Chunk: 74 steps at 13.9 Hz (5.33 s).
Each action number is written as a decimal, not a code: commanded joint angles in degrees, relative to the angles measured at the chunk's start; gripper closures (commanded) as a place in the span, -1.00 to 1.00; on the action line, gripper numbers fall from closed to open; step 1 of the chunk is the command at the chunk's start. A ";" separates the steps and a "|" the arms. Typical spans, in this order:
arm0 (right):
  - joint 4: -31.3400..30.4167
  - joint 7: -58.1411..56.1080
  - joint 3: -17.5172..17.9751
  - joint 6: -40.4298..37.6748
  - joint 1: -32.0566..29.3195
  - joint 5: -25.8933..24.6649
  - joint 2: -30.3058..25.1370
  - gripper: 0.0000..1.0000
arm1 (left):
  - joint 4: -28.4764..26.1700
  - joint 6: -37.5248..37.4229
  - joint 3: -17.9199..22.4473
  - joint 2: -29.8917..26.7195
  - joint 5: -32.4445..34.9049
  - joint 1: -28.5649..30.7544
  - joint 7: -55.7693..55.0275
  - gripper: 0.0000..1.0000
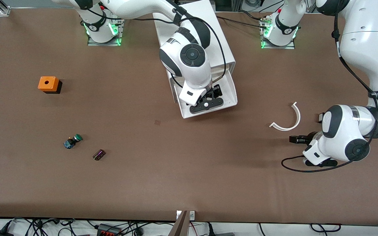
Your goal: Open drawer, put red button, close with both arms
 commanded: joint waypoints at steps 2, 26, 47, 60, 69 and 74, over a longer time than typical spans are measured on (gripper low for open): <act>0.82 0.76 -3.02 -1.94 -4.59 -0.05 -3.31 -1.00 | -0.16 0.40 -0.70 -0.28 -0.05 -0.96 -1.31 -1.00; -10.66 -30.44 -4.70 -21.90 -42.30 -2.07 -20.26 -1.00 | -11.58 2.53 -7.37 -7.31 -19.40 -23.99 -45.43 -1.00; -41.98 -35.01 -4.87 -14.78 -45.73 -5.15 -47.88 -1.00 | -10.63 -7.24 -10.98 -8.62 -18.17 -21.46 -44.29 -1.00; -41.54 -34.14 -4.61 -16.36 -45.56 -4.71 -48.06 -1.00 | -0.60 -10.92 -10.98 -21.17 0.63 1.58 -1.96 -1.00; -41.80 -34.05 -4.61 -15.40 -45.56 -4.62 -48.59 -1.00 | -24.52 -0.29 9.66 -46.99 -5.16 -6.75 11.78 -1.00; -42.07 -34.05 -4.61 -15.31 -45.56 -4.62 -48.67 -1.00 | -28.82 3.33 9.58 -49.76 -5.69 -7.46 11.08 -1.00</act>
